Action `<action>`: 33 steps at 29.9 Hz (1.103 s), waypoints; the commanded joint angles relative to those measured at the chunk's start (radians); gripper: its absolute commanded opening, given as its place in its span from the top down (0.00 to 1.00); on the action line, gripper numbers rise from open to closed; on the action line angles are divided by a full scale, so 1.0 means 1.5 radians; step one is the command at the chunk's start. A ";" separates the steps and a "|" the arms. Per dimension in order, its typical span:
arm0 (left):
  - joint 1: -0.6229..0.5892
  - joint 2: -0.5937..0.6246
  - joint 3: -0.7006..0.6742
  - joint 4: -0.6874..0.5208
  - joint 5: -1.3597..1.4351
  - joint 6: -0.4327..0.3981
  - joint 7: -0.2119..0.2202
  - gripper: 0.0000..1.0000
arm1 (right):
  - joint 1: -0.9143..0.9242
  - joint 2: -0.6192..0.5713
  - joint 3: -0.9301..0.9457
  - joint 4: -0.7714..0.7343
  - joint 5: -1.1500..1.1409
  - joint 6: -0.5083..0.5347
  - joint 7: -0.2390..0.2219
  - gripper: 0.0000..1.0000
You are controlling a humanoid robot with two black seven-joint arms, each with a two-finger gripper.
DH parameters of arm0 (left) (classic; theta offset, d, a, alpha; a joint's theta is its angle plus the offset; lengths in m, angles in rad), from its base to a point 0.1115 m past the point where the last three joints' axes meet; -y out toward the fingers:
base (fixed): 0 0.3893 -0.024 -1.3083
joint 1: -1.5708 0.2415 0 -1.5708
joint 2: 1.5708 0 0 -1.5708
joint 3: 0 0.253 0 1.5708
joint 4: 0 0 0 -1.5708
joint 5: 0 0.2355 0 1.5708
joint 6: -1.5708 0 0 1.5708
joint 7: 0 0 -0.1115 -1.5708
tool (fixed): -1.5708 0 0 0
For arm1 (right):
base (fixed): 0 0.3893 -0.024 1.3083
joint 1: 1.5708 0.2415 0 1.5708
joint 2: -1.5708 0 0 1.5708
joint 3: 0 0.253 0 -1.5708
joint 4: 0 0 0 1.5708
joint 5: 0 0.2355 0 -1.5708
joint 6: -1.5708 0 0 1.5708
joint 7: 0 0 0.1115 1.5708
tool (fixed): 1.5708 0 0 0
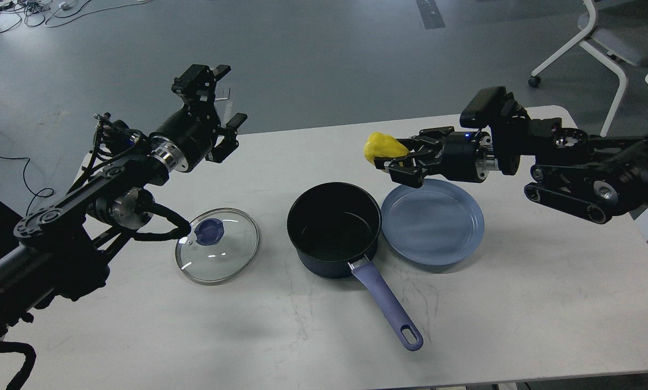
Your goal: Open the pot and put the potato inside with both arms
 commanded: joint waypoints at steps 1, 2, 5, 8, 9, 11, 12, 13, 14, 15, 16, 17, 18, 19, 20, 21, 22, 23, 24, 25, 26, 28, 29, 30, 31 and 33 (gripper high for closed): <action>0.001 0.001 0.000 0.000 0.001 0.000 -0.001 0.02 | -0.020 0.054 -0.008 -0.014 0.012 0.002 0.000 0.54; 0.001 0.001 0.000 0.000 0.001 0.001 -0.001 0.02 | -0.024 0.060 -0.008 -0.016 0.012 0.002 0.000 0.54; 0.001 0.003 0.000 0.001 0.001 0.000 -0.001 0.02 | -0.027 0.075 -0.009 -0.022 0.012 0.002 0.000 0.54; 0.002 0.005 0.000 0.001 0.001 0.000 -0.001 0.02 | -0.025 0.078 -0.019 -0.028 0.012 0.002 0.000 0.54; 0.002 0.005 0.000 0.001 0.001 0.000 -0.001 0.02 | -0.024 0.079 -0.023 -0.028 0.012 0.002 0.000 0.54; 0.002 0.004 -0.001 0.001 0.001 0.000 -0.001 0.02 | -0.021 0.083 -0.031 -0.026 0.013 0.002 0.000 0.44; 0.002 0.003 -0.001 0.001 0.001 0.001 -0.001 0.02 | -0.020 0.089 -0.029 -0.026 0.013 0.000 0.000 0.09; 0.002 0.002 -0.001 0.001 0.001 0.001 -0.001 0.02 | -0.021 0.091 -0.028 -0.026 0.018 0.000 0.000 0.00; 0.002 0.002 0.000 0.002 0.001 0.001 -0.002 0.02 | -0.022 0.091 -0.028 -0.027 0.023 0.000 0.000 0.00; 0.002 0.002 -0.001 0.002 0.001 0.000 -0.002 0.02 | -0.022 0.091 -0.028 -0.027 0.028 0.000 0.000 0.00; 0.002 0.002 0.000 0.002 0.001 0.001 -0.002 0.02 | -0.023 0.091 -0.028 -0.026 0.039 -0.001 0.000 0.00; 0.002 0.003 -0.001 0.002 0.001 0.001 -0.003 0.02 | -0.023 0.091 -0.028 -0.026 0.047 -0.001 0.000 0.00; 0.002 0.003 0.000 0.002 0.001 0.001 -0.003 0.02 | -0.024 0.091 -0.027 -0.026 0.062 -0.003 0.000 0.00; 0.002 0.004 0.000 0.002 0.001 0.000 -0.003 0.02 | -0.025 0.091 -0.026 -0.026 0.078 -0.004 0.000 0.00; 0.002 0.004 0.000 0.002 0.001 0.000 -0.003 0.02 | -0.025 0.091 -0.025 -0.026 0.086 -0.005 0.000 0.00; 0.002 0.005 0.000 0.002 0.001 0.000 -0.003 0.02 | -0.025 0.092 -0.023 -0.025 0.095 -0.006 0.000 0.00; 0.002 0.005 0.000 0.003 0.001 0.000 -0.003 0.02 | -0.023 0.091 -0.022 -0.025 0.111 -0.007 0.000 0.00; 0.002 0.005 0.000 0.003 0.001 0.000 -0.003 0.02 | -0.023 0.091 -0.021 -0.025 0.117 -0.009 0.000 0.00; 0.002 0.005 -0.001 0.003 0.001 0.000 -0.003 0.02 | -0.020 0.089 -0.012 -0.024 0.130 -0.009 0.000 0.00; 0.002 0.004 -0.001 0.003 0.001 0.000 -0.002 0.02 | -0.019 0.088 0.000 -0.024 0.138 -0.009 0.000 0.00; 0.002 0.004 -0.002 0.003 -0.001 0.001 -0.001 0.02 | -0.018 0.082 0.038 -0.023 0.172 -0.003 0.000 0.00; 0.002 0.003 -0.010 0.003 -0.008 0.001 0.003 0.02 | -0.022 0.075 0.082 -0.022 0.230 0.004 0.000 0.00; 0.002 0.002 -0.020 0.003 -0.010 0.000 0.005 0.02 | -0.025 0.064 0.121 -0.017 0.318 0.016 0.000 0.00; 0.003 0.002 -0.028 0.003 -0.011 0.000 0.006 0.02 | -0.025 0.052 0.159 -0.009 0.420 0.048 0.000 0.00; 0.003 0.002 -0.029 0.003 -0.011 0.000 0.006 0.02 | -0.025 0.046 0.172 0.002 0.475 0.071 0.000 0.00; 0.006 0.002 -0.033 0.003 -0.014 0.000 0.008 0.02 | -0.027 0.006 0.232 0.036 0.696 0.159 -0.024 0.00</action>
